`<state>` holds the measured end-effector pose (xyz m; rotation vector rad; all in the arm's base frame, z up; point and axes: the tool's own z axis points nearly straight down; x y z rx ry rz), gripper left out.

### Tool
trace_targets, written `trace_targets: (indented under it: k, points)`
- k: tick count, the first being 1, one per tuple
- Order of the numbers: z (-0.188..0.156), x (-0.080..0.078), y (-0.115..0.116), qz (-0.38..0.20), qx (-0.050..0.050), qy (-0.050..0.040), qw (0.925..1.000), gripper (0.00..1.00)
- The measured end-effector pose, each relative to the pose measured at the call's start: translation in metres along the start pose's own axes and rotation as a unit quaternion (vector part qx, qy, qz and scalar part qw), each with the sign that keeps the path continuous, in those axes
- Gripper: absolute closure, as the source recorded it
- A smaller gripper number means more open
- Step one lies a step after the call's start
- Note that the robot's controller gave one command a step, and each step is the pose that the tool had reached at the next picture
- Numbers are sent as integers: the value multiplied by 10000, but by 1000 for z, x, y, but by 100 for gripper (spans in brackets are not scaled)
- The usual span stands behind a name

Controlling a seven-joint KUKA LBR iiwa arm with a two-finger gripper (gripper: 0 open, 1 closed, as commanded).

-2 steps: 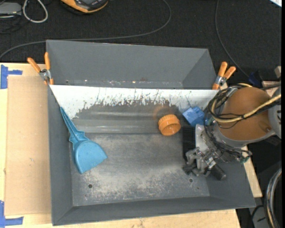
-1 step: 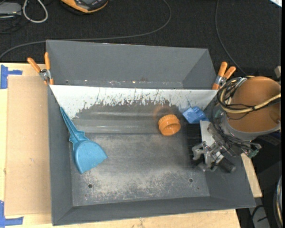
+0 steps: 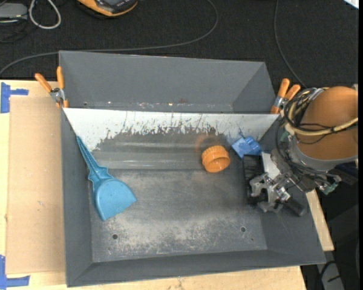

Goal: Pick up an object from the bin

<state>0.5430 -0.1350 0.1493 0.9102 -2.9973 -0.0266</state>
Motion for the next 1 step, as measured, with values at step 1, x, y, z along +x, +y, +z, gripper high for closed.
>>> trace_targets:
  k: [1]
  points:
    - [-25,-1,1,2,-9,2,10000,100]
